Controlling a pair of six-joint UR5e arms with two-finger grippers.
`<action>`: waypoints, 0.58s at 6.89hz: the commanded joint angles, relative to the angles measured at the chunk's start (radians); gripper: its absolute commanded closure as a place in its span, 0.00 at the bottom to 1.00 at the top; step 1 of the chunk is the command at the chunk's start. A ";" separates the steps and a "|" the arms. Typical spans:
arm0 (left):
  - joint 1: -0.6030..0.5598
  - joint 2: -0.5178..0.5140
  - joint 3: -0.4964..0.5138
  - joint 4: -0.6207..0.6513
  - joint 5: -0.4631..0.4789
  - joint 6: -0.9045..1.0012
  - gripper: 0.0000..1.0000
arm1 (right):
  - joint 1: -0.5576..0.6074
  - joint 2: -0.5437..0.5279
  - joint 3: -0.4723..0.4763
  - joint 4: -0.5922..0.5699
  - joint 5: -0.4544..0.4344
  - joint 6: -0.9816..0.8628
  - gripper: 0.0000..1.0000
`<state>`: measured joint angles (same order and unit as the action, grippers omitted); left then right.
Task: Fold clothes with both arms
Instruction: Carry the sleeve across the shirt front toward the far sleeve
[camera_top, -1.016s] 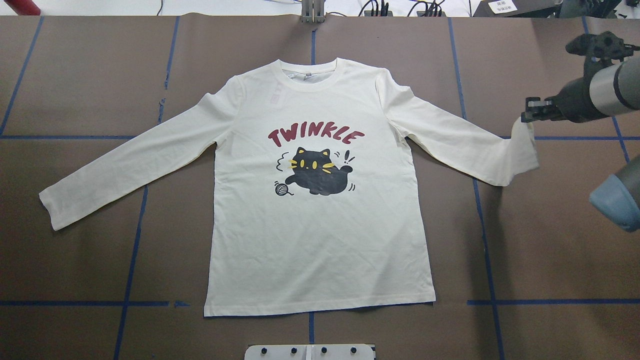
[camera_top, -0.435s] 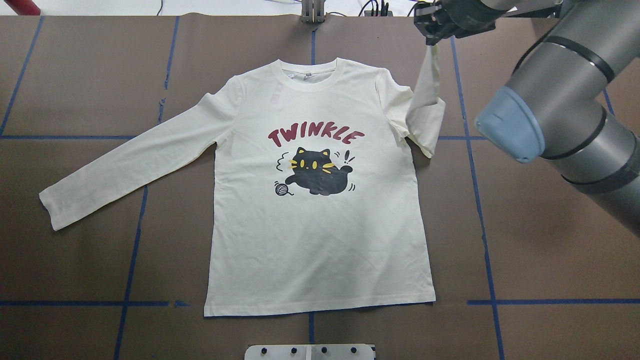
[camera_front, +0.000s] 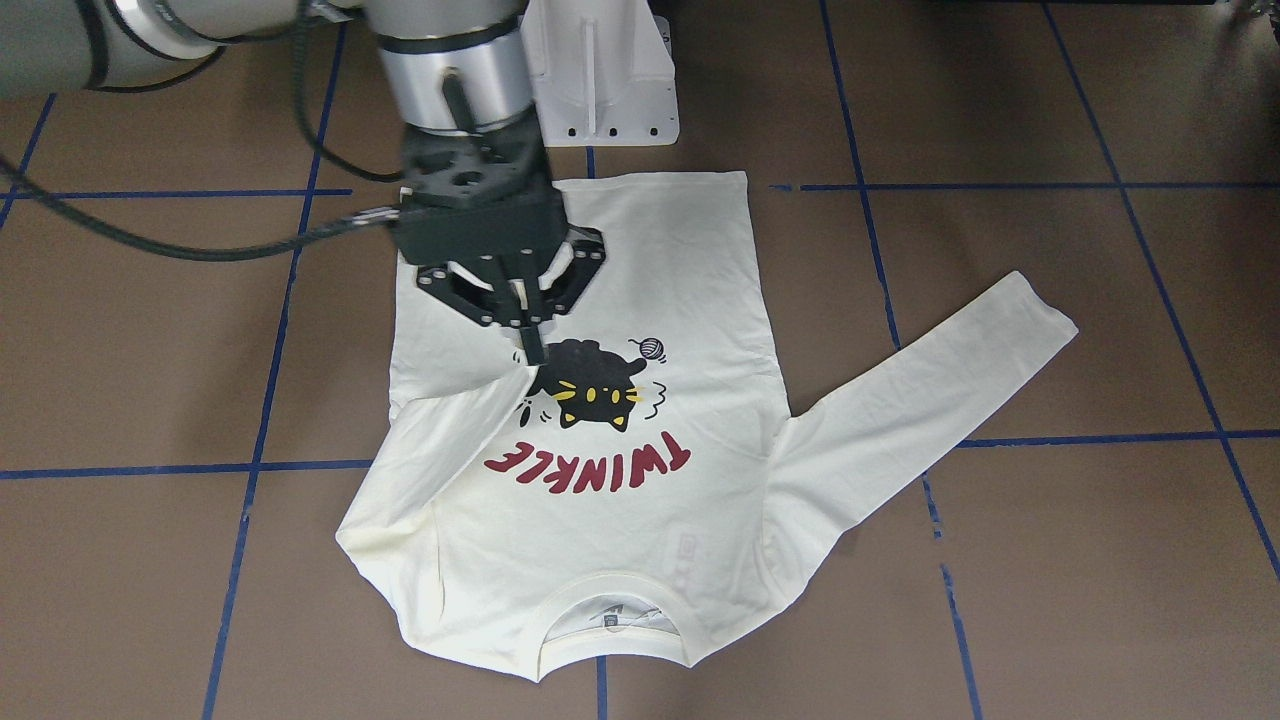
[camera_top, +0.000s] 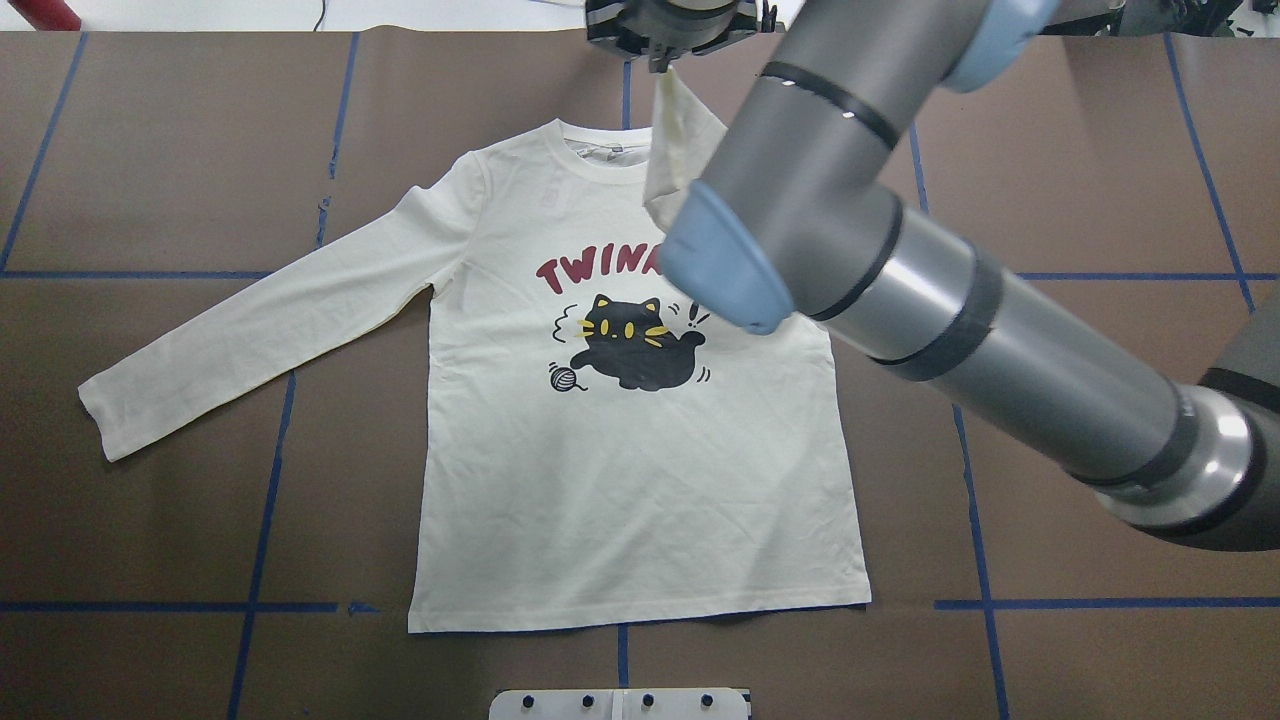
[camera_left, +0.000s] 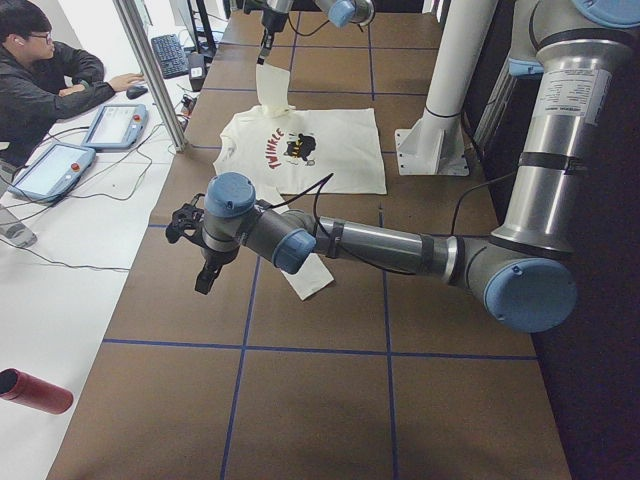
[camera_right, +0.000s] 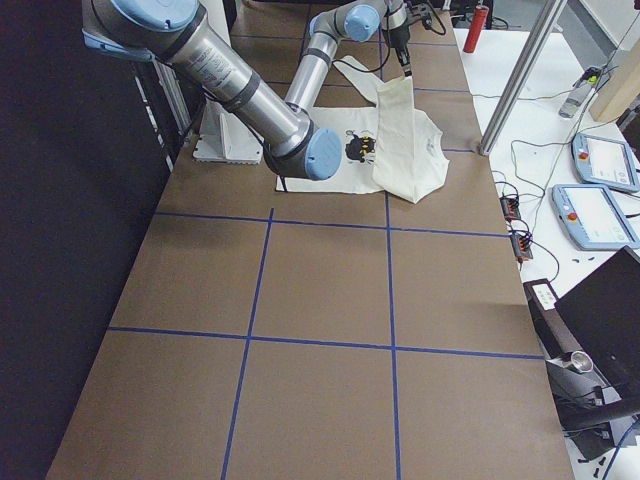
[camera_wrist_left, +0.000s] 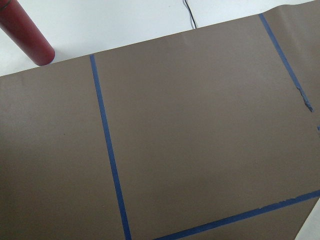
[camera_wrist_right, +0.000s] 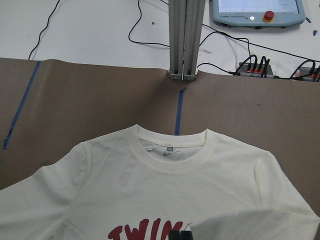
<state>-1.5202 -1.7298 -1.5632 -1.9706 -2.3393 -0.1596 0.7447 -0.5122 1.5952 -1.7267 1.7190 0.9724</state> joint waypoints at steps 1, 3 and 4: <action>0.000 0.003 0.005 -0.001 0.000 0.002 0.00 | -0.144 0.082 -0.242 0.159 -0.169 0.022 1.00; 0.000 0.001 0.012 -0.002 0.000 0.002 0.00 | -0.227 0.209 -0.516 0.272 -0.298 0.130 1.00; 0.000 0.003 0.014 -0.002 0.000 0.002 0.00 | -0.252 0.227 -0.567 0.307 -0.329 0.210 1.00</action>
<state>-1.5202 -1.7280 -1.5526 -1.9722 -2.3393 -0.1584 0.5310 -0.3287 1.1292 -1.4676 1.4442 1.0969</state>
